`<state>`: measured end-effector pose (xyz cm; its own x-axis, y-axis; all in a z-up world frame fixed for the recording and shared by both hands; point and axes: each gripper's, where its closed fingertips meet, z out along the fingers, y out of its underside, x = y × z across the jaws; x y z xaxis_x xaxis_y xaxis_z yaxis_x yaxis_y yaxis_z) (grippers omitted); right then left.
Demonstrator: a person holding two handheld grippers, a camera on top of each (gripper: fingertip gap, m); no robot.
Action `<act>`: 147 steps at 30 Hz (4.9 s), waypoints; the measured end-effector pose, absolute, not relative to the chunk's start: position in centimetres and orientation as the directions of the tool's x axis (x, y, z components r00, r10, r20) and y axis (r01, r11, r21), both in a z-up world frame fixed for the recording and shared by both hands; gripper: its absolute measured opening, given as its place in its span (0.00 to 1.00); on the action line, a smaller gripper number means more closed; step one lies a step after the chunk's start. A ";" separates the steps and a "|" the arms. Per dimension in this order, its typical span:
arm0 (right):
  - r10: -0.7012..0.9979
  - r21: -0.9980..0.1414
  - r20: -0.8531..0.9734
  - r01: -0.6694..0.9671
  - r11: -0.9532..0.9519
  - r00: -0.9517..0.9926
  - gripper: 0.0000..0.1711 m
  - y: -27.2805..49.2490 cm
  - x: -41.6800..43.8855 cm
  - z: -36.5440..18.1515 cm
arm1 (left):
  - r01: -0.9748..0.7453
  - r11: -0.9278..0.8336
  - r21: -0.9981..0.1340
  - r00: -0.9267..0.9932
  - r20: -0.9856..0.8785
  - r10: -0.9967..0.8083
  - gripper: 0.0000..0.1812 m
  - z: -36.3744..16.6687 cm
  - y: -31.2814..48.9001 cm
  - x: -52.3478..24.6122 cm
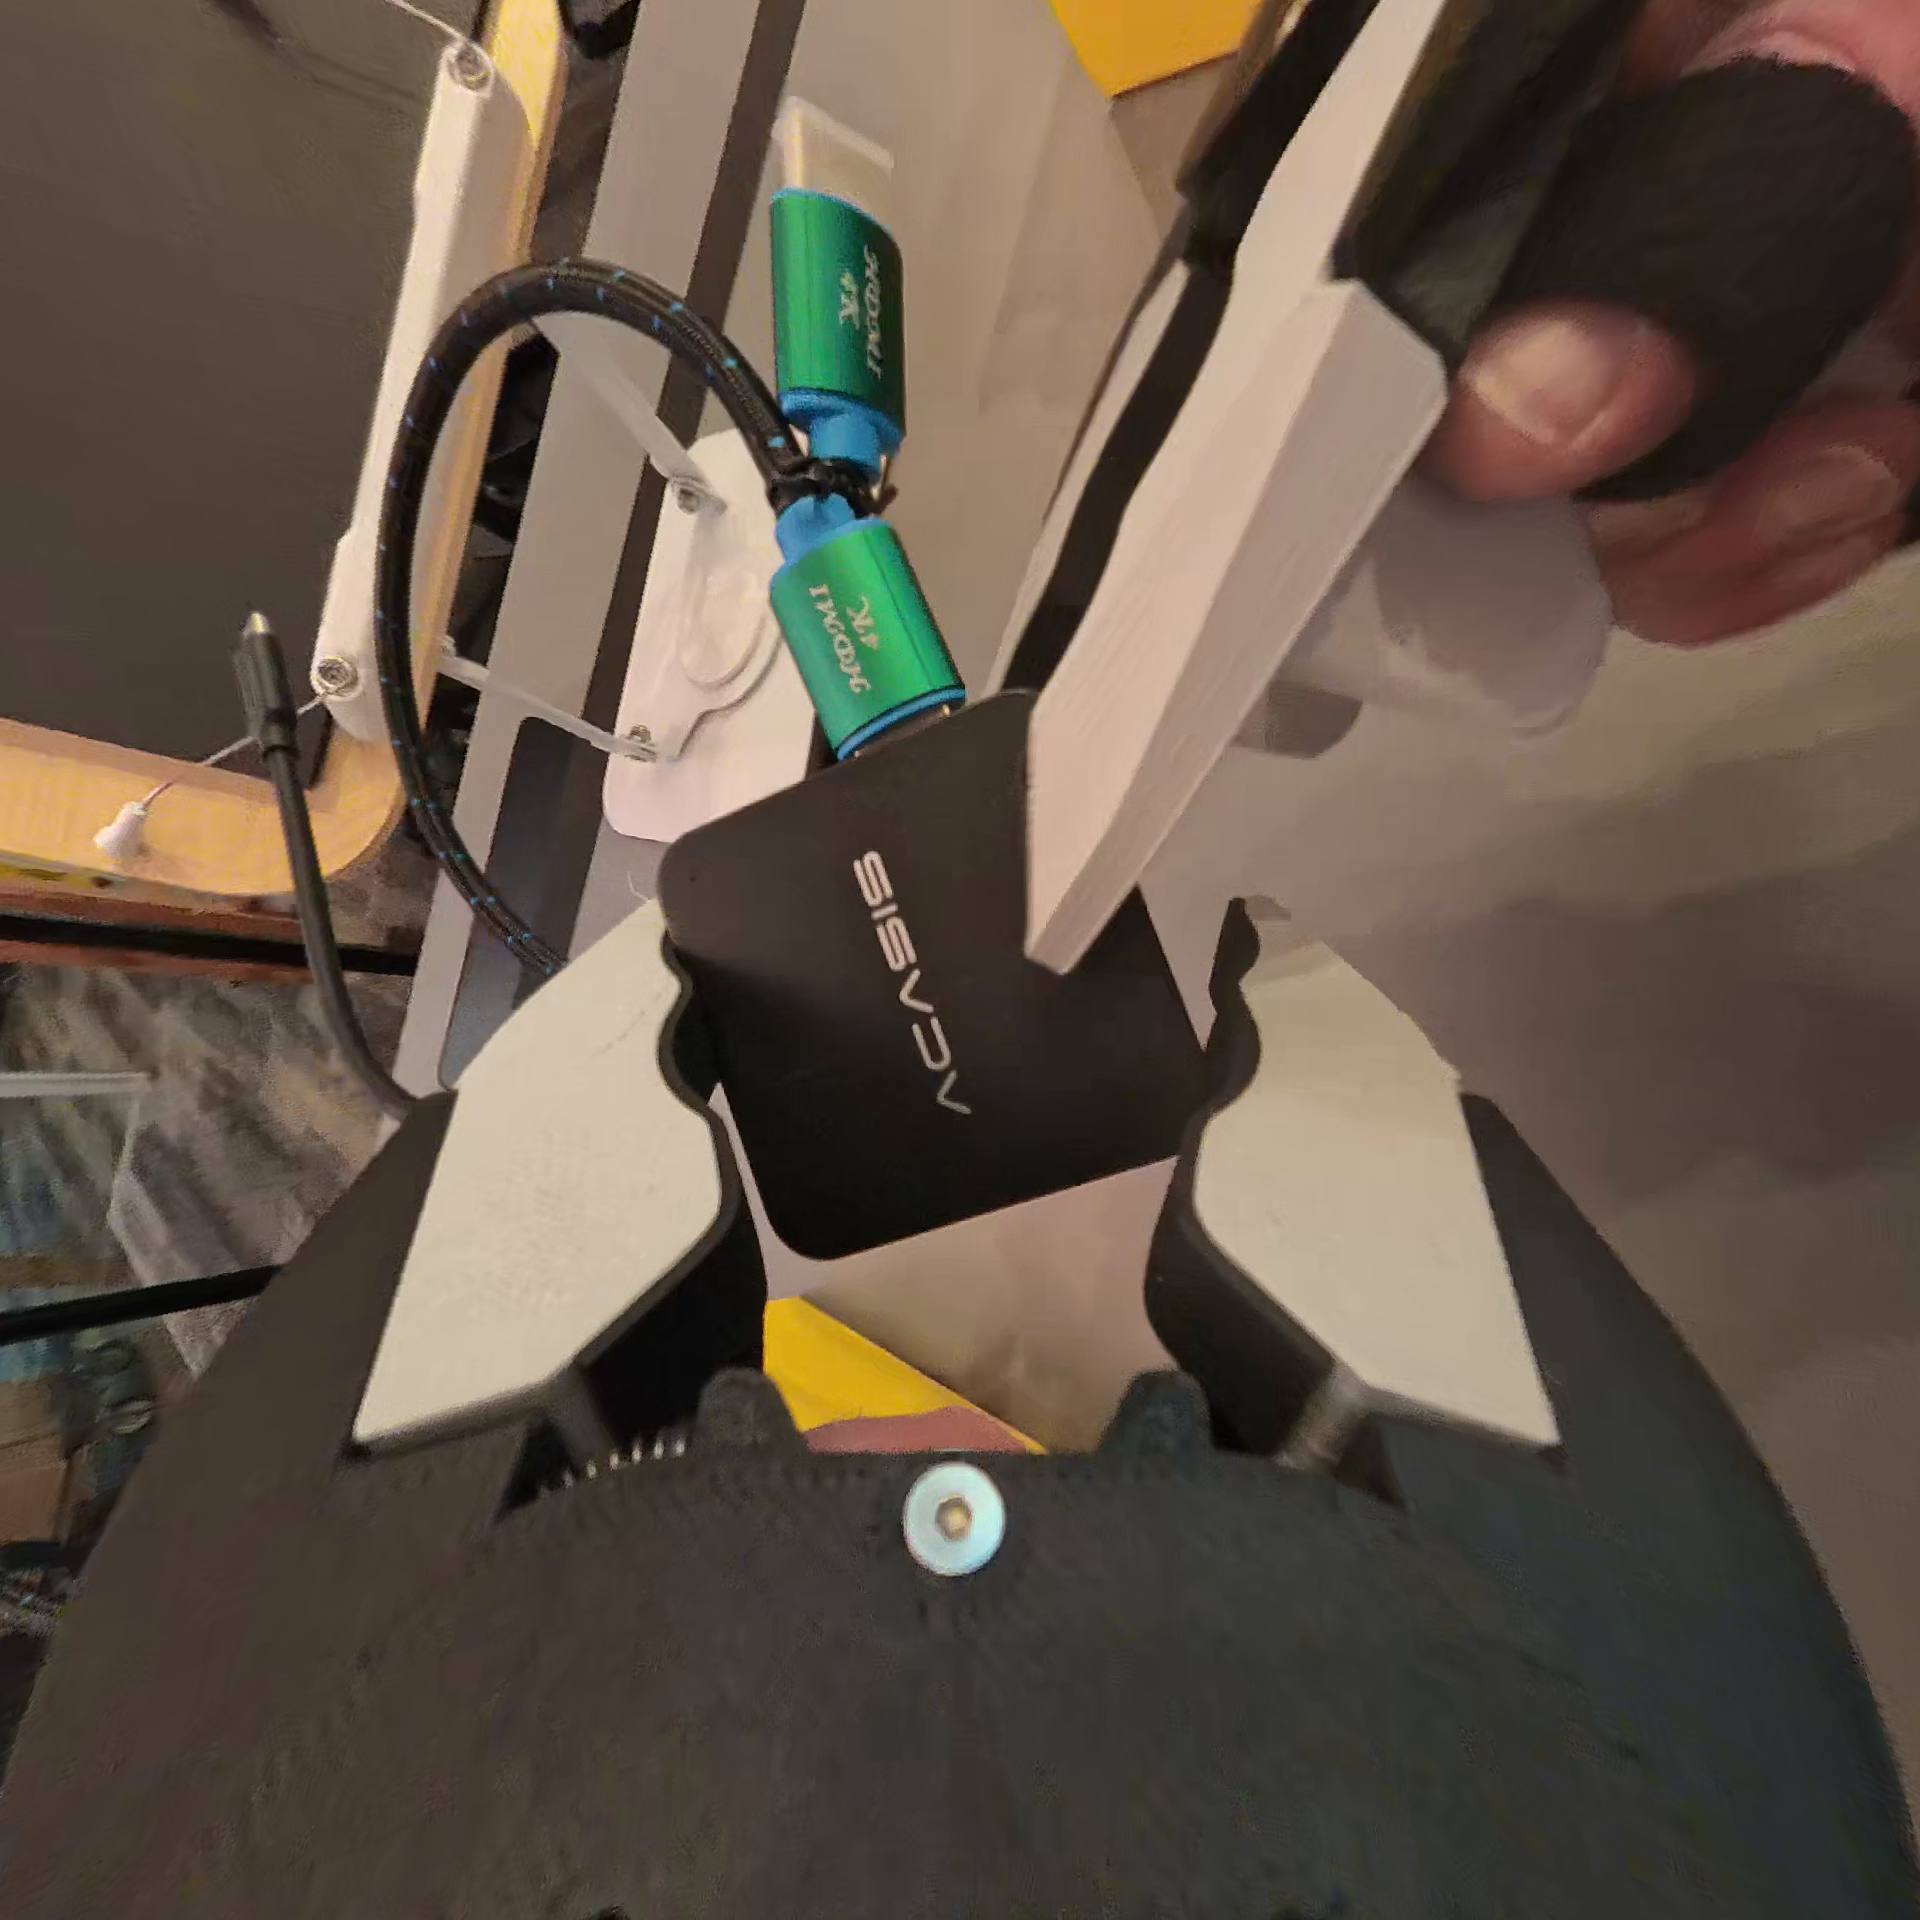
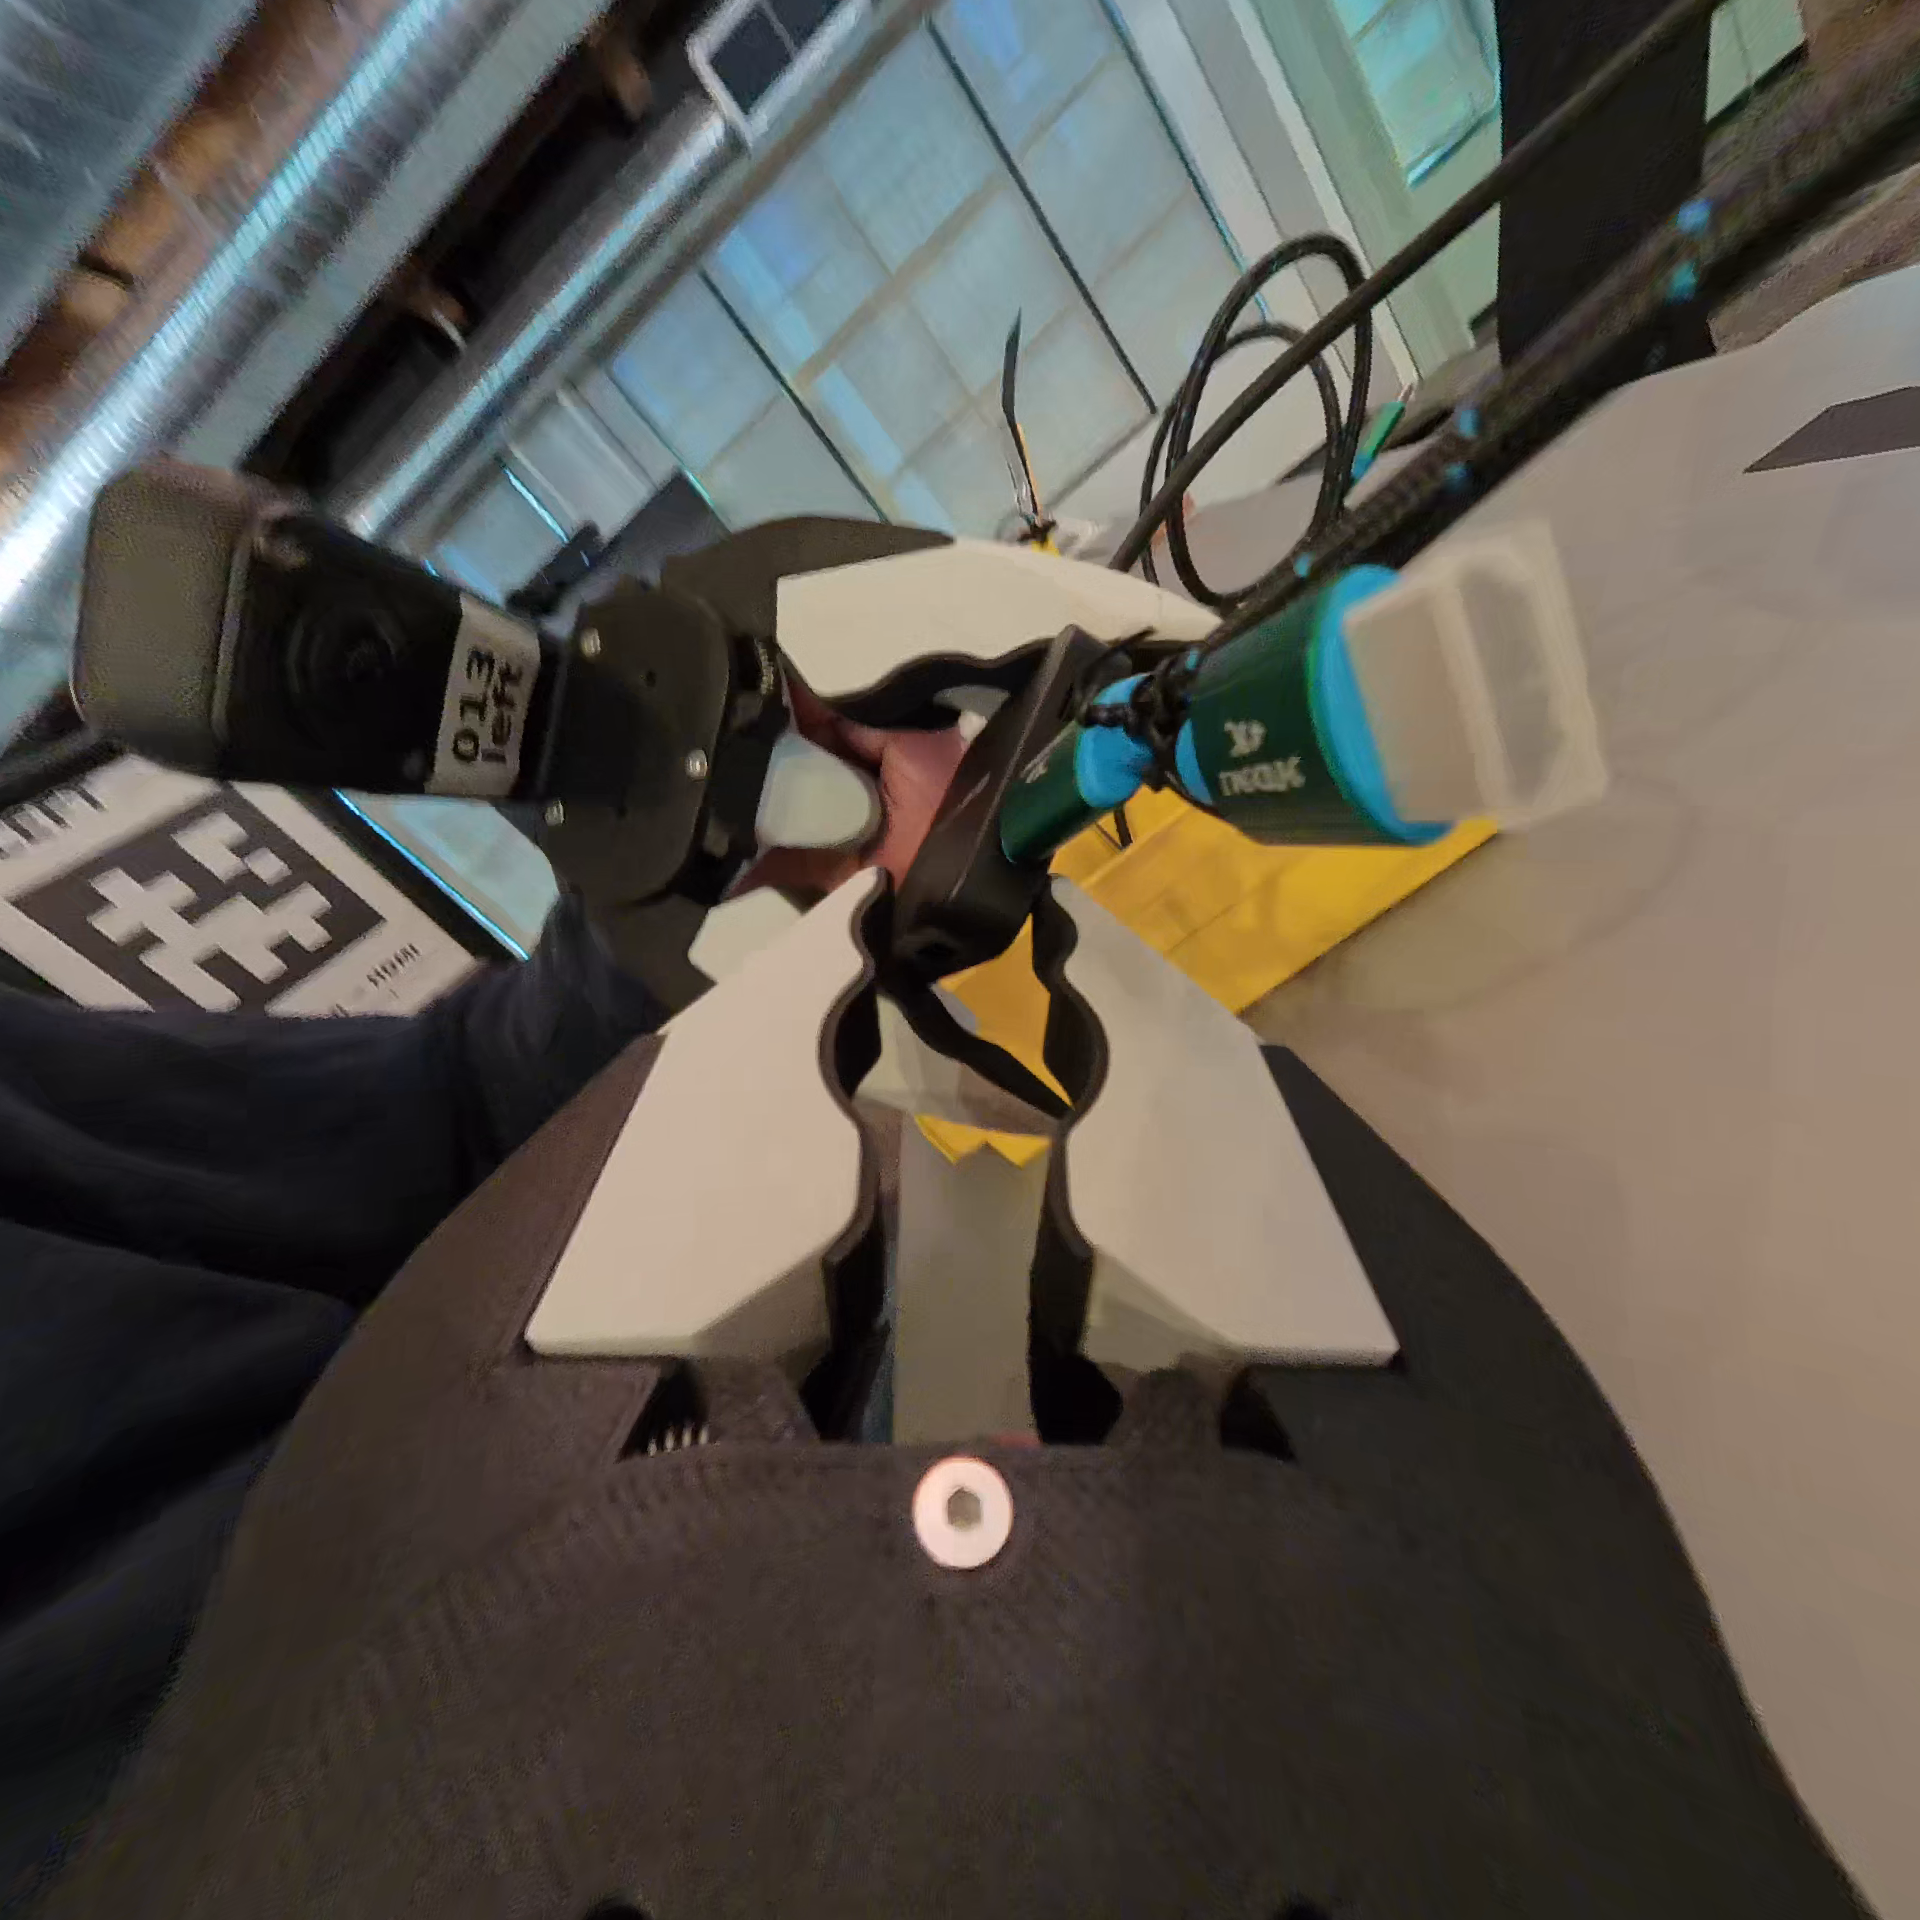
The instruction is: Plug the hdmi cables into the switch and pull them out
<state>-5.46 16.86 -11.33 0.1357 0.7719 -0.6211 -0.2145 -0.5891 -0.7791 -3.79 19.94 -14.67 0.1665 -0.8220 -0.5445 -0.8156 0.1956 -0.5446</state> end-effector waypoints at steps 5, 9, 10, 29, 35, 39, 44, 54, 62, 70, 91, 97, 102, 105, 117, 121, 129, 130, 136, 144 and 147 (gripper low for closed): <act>0.907 -0.923 -0.345 0.092 -0.375 0.242 0.19 15.5 -4.1 -12.7 | -0.796 0.162 -0.583 0.153 -0.454 -0.878 0.51 -14.3 20.0 -5.2; 0.924 -0.948 0.120 0.319 -0.002 0.363 0.31 16.0 -2.9 -11.7 | -0.787 0.137 -0.602 0.076 -0.314 -0.946 0.51 -14.3 18.8 -6.2; 0.911 -0.943 0.186 0.328 0.060 0.367 0.32 15.8 -3.1 -10.9 | -0.791 0.141 -0.595 0.049 -0.291 -0.955 0.51 -14.4 18.4 -6.3; 0.929 -0.875 0.303 0.449 0.183 0.211 0.31 15.3 -3.6 -12.6 | -0.828 0.331 -0.453 -0.231 -0.263 -0.937 0.51 -15.3 14.7 -6.3; 0.999 -0.989 0.040 0.141 0.036 0.021 0.20 12.7 -3.1 -11.3 | -0.798 0.346 -0.494 -0.257 -0.241 -0.936 0.51 -14.8 13.7 -6.1; 0.992 -0.992 0.065 0.120 0.051 0.113 0.28 14.1 -1.5 -10.0 | -0.732 0.293 -0.616 -0.211 -0.204 -0.956 0.51 -13.6 13.6 -5.8; 0.989 -0.998 -0.031 -0.067 -0.022 0.145 0.27 14.9 1.0 -7.4 | -0.653 0.254 -0.714 -0.172 -0.186 -0.967 0.51 -11.4 13.8 -5.9; 0.969 -0.966 -0.221 -0.113 -0.234 -0.114 0.26 12.1 2.6 -8.1 | -0.577 0.194 -0.793 -0.110 -0.159 -0.981 0.51 -9.9 14.2 -6.5; 0.983 -0.960 -0.159 -0.220 -0.175 -0.092 0.34 12.1 -3.9 -6.2 | -0.607 0.190 -0.772 -0.178 -0.101 -0.979 0.51 -11.3 12.6 -5.0; 0.976 -0.969 -0.202 -0.127 -0.211 -0.086 0.14 12.0 -4.9 -7.7 | -0.662 0.203 -0.721 -0.214 -0.078 -0.974 0.50 -13.2 11.9 -4.6; 0.976 -0.975 -0.214 -0.058 -0.213 0.023 0.21 12.6 -3.5 -8.1 | -0.730 0.251 -0.636 -0.188 -0.167 -0.968 0.49 -14.1 13.1 -4.0; 0.966 -0.959 -0.259 -0.112 -0.260 -0.018 0.20 12.7 -2.9 -7.9 | -0.719 0.230 -0.655 -0.162 -0.164 -0.973 0.49 -13.6 13.6 -4.5; 0.971 -0.971 -0.239 -0.018 -0.239 0.021 0.14 12.8 -3.3 -9.1 | -0.744 0.243 -0.623 -0.186 -0.157 -0.970 0.49 -14.3 13.2 -4.6; 0.974 -0.973 -0.223 0.046 -0.225 0.044 0.12 12.8 -3.2 -9.9 | -0.752 0.246 -0.612 -0.186 -0.161 -0.969 0.49 -14.5 13.2 -4.6; 0.965 -0.965 -0.263 -0.009 -0.263 0.004 0.21 12.6 -2.6 -9.0 | -0.752 0.233 -0.616 -0.165 -0.166 -0.972 0.49 -14.1 13.4 -4.2; 0.962 -0.962 -0.272 -0.030 -0.271 0.019 0.29 12.9 -2.7 -8.6 | -0.754 0.233 -0.614 -0.165 -0.167 -0.972 0.49 -14.2 13.3 -4.1; 0.954 -0.953 -0.289 0.073 -0.294 0.079 0.30 13.6 -2.3 -10.3 | -0.787 0.249 -0.565 -0.151 -0.215 -0.965 0.49 -14.6 14.0 -4.5; 0.956 -0.954 -0.284 0.078 -0.289 0.075 0.31 13.5 -2.0 -10.3 | -0.791 0.244 -0.561 -0.144 -0.217 -0.965 0.49 -14.5 14.2 -4.8; 0.952 -0.952 -0.305 0.012 -0.305 0.014 0.34 13.1 -2.9 -9.3 | -0.783 0.258 -0.566 -0.160 -0.218 -0.963 0.49 -14.3 13.9 -4.5; 0.945 -0.943 -0.328 -0.052 -0.328 -0.018 0.14 13.3 -1.8 -8.5 | -0.760 0.256 -0.598 -0.149 -0.223 -0.963 0.49 -13.6 13.9 -4.0; 0.905 -0.898 -0.424 -0.108 -0.426 -0.047 0.20 13.8 -1.2 -8.1 | -0.769 0.247 -0.589 -0.121 -0.244 -0.962 0.49 -13.4 14.5 -4.3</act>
<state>-1.23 13.76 -8.10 -0.0470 0.9045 -0.4238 -0.1078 -0.4264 -0.8981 -4.27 14.51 -13.45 -0.1212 -0.9621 -0.2444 -0.7692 0.2466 -0.5895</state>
